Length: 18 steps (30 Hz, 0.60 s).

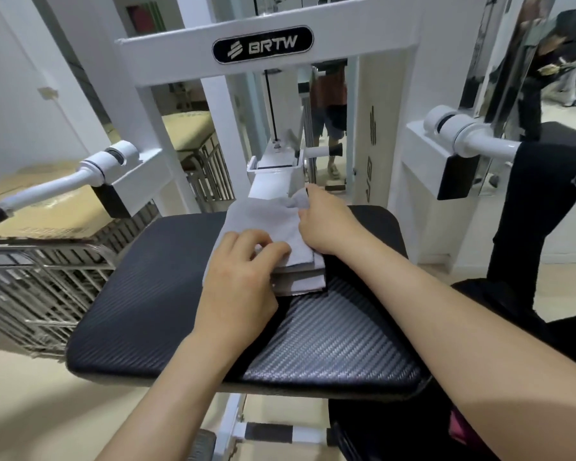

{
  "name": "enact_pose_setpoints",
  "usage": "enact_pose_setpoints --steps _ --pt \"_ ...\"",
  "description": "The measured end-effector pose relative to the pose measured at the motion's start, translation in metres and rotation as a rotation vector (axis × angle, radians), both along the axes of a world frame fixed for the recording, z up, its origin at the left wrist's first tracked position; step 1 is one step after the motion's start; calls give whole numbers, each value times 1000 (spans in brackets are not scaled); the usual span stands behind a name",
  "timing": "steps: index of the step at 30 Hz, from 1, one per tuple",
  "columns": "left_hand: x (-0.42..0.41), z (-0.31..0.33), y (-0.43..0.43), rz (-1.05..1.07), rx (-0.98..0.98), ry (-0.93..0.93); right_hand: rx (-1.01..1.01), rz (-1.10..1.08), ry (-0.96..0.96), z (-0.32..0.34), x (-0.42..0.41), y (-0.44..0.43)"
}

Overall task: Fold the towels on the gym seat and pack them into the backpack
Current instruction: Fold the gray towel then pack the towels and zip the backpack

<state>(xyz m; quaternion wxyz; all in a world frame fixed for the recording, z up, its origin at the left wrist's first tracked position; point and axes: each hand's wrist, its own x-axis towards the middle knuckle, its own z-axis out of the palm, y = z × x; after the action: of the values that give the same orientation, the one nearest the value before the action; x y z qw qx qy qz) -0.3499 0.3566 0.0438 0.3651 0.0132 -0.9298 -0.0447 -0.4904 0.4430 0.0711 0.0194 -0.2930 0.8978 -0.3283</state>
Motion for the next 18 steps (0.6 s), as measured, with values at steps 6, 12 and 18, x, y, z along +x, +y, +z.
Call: enact_pose_setpoints --steps 6,12,18 --pt "1 -5 -2 14 85 -169 25 -31 88 -7 15 2" --pt "8 24 -7 -69 188 -506 125 -103 72 -1 8 11" --pt "-17 31 -23 173 91 -274 251 101 -26 19 -11 7"
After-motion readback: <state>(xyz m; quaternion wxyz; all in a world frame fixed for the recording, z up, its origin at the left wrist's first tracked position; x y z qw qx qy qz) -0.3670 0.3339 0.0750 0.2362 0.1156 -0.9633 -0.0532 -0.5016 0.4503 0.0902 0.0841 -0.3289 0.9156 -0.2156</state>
